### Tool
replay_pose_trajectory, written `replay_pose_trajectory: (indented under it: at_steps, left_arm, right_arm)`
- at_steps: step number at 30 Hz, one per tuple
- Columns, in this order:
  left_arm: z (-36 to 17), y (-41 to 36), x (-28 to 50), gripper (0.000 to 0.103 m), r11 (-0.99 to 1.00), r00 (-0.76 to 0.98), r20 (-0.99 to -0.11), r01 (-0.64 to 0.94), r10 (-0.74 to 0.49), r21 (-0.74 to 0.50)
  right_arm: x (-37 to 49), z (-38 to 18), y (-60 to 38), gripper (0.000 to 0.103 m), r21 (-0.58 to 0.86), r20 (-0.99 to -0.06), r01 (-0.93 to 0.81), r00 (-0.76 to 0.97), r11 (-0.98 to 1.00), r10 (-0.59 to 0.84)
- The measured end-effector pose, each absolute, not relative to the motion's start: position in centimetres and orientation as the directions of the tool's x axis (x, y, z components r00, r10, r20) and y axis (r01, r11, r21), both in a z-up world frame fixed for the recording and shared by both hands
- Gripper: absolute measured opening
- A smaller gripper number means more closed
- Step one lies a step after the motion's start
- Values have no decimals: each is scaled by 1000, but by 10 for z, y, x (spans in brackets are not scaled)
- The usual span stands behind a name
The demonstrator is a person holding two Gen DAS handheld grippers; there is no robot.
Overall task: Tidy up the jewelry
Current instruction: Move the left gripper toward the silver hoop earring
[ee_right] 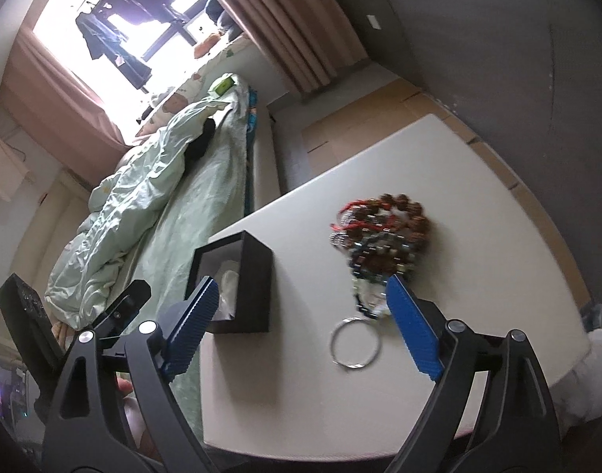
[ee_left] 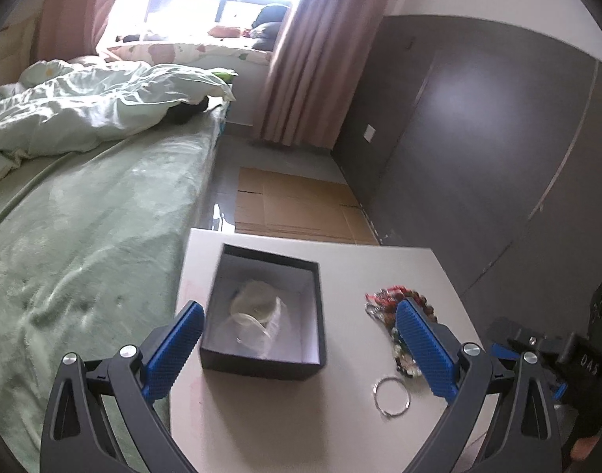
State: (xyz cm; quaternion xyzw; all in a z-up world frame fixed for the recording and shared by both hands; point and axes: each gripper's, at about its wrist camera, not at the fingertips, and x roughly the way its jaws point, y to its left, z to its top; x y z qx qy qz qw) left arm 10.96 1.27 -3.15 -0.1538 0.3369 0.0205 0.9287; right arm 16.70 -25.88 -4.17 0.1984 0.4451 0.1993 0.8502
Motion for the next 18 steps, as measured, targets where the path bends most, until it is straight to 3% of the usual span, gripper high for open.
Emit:
replay_pose_trajectory:
  at_steps: [18]
  left_arm:
    - [-68, -71, 120, 93, 984, 690, -710, 18, -141, -178]
  right_arm:
    - [163, -52, -330, 86, 511, -723, -57, 511, 857, 465]
